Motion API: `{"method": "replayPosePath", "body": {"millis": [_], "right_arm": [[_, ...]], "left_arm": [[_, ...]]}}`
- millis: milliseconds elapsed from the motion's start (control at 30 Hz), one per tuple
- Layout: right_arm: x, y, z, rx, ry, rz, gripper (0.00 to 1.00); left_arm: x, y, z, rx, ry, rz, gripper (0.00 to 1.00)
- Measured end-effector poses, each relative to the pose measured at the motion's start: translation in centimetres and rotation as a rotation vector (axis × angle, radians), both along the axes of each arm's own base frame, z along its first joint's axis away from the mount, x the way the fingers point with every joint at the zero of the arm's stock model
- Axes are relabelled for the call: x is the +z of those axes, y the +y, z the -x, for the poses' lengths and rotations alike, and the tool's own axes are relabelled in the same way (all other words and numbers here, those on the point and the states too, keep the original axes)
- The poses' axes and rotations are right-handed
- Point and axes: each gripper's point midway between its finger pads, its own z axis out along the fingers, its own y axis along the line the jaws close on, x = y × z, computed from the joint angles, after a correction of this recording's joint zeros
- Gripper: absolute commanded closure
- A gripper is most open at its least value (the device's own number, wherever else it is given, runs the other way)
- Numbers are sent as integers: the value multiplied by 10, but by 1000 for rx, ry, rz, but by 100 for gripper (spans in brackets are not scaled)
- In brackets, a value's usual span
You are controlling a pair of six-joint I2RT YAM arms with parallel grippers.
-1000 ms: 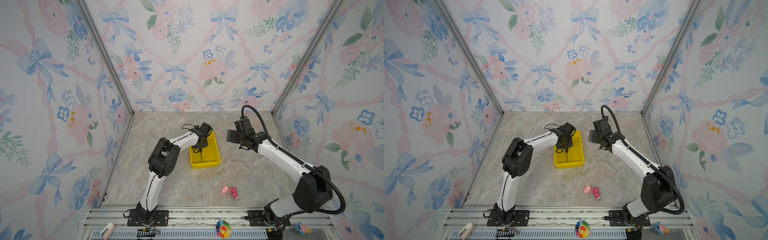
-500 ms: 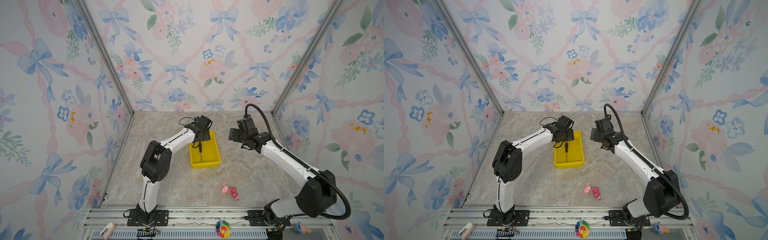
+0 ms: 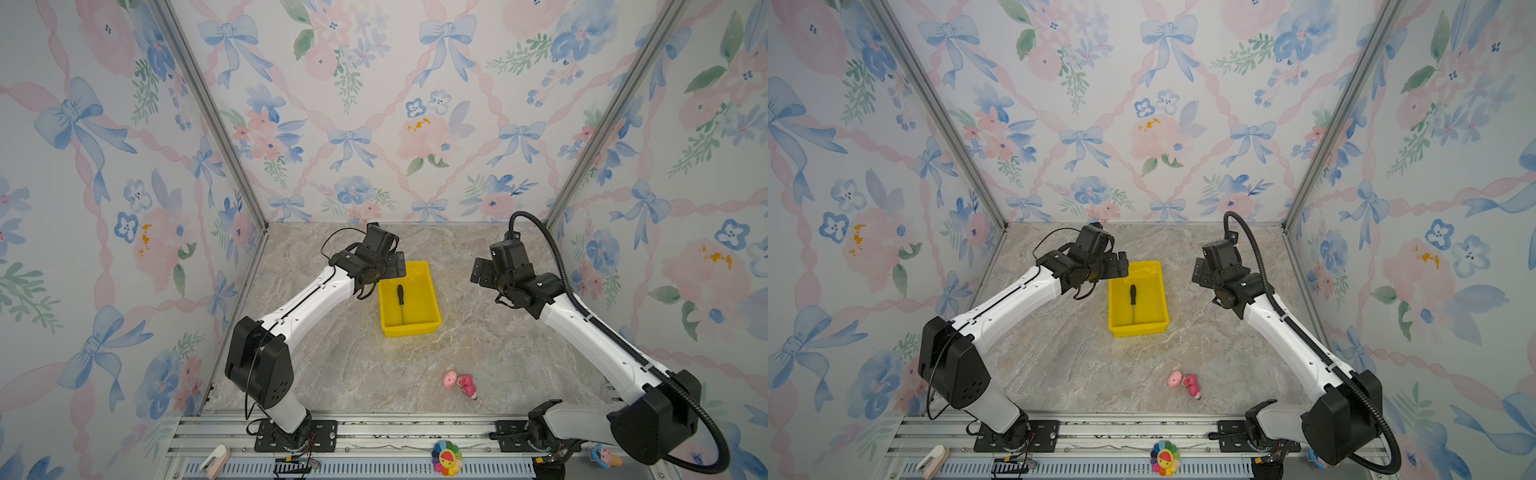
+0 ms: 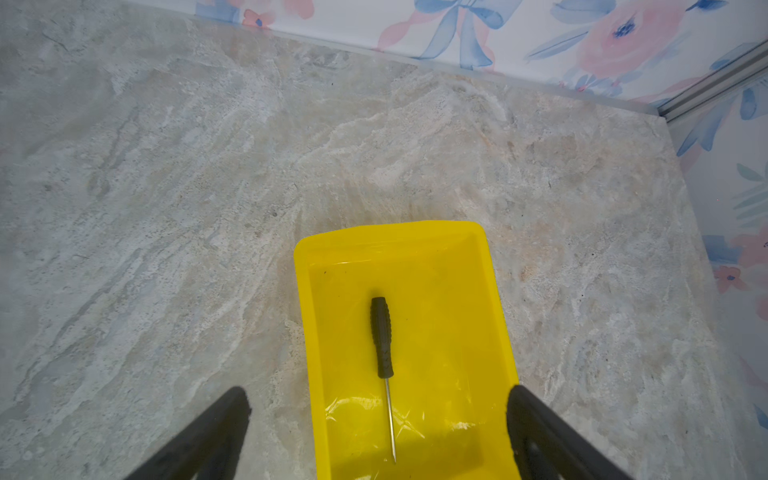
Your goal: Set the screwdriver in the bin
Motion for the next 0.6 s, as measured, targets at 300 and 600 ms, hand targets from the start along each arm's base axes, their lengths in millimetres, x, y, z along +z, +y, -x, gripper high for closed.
{"method": "replayPosePath", "body": {"millis": [300, 600], "right_arm": [[1, -27, 18, -71, -51, 33, 3], [-42, -59, 46, -59, -131, 75, 3]], "left_arm": [[-9, 95, 23, 47, -18, -34, 2], [-28, 159, 31, 126, -74, -166, 2]]}}
